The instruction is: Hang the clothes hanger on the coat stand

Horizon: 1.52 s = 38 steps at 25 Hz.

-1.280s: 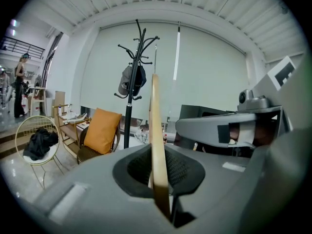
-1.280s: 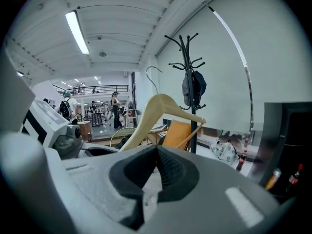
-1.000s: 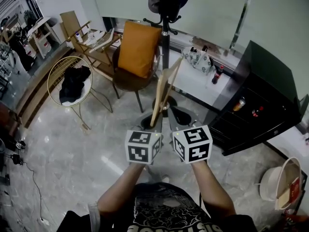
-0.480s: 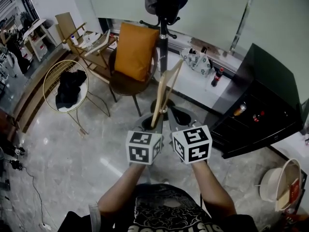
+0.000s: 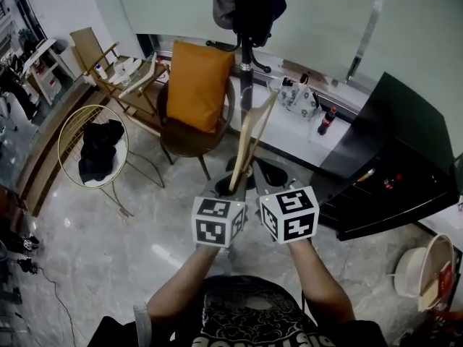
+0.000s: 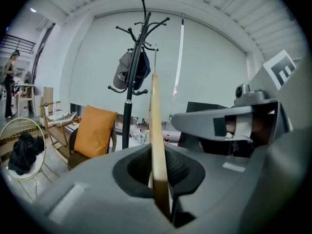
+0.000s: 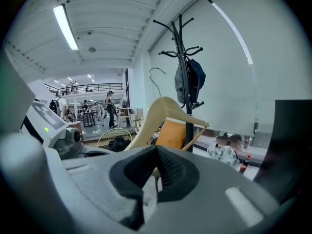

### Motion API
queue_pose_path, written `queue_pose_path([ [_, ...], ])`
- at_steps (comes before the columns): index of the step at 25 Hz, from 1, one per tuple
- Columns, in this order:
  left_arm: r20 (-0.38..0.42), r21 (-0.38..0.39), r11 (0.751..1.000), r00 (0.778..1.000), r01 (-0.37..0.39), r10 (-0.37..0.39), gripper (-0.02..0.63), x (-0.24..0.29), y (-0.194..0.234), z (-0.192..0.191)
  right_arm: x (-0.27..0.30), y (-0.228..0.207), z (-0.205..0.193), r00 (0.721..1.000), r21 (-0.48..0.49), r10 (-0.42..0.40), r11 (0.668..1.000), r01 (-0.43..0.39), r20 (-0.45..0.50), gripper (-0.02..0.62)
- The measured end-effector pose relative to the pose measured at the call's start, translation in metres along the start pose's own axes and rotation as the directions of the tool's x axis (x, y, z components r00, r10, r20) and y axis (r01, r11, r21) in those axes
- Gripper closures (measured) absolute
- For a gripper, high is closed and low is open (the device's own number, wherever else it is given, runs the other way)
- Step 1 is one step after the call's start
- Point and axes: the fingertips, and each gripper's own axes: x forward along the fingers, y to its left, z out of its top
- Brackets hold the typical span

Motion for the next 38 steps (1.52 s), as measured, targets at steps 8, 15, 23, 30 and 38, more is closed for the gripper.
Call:
queue_pose_path([
  [8,-0.021,0.011,0.998,0.997,0.069,-0.069,0.578,0.035,0.039,0.021,0.051,-0.011,0.017,0.998,0.020,-0.058,0.998,0.059,-0.019,0.595],
  [15,-0.032,0.021,0.991,0.990,0.135,-0.134,0.578,0.057,0.065,0.030,0.082,-0.019,0.024,0.992,0.032,-0.122,0.992,0.123,-0.033,0.595],
  [23,-0.048,0.035,0.979,0.979,0.201,-0.199,0.578,0.080,0.085,0.041,0.107,-0.028,0.036,0.982,0.034,-0.187,0.982,0.188,-0.035,0.595],
  [30,-0.081,0.050,0.962,0.961,0.268,-0.263,0.578,0.101,0.093,0.040,0.125,-0.039,0.039,0.970,0.045,-0.239,0.970,0.240,-0.039,0.595],
  [38,-0.122,0.082,0.936,0.936,0.342,-0.331,0.578,0.117,0.102,0.035,0.131,-0.061,0.048,0.947,0.059,-0.320,0.945,0.321,-0.025,0.595],
])
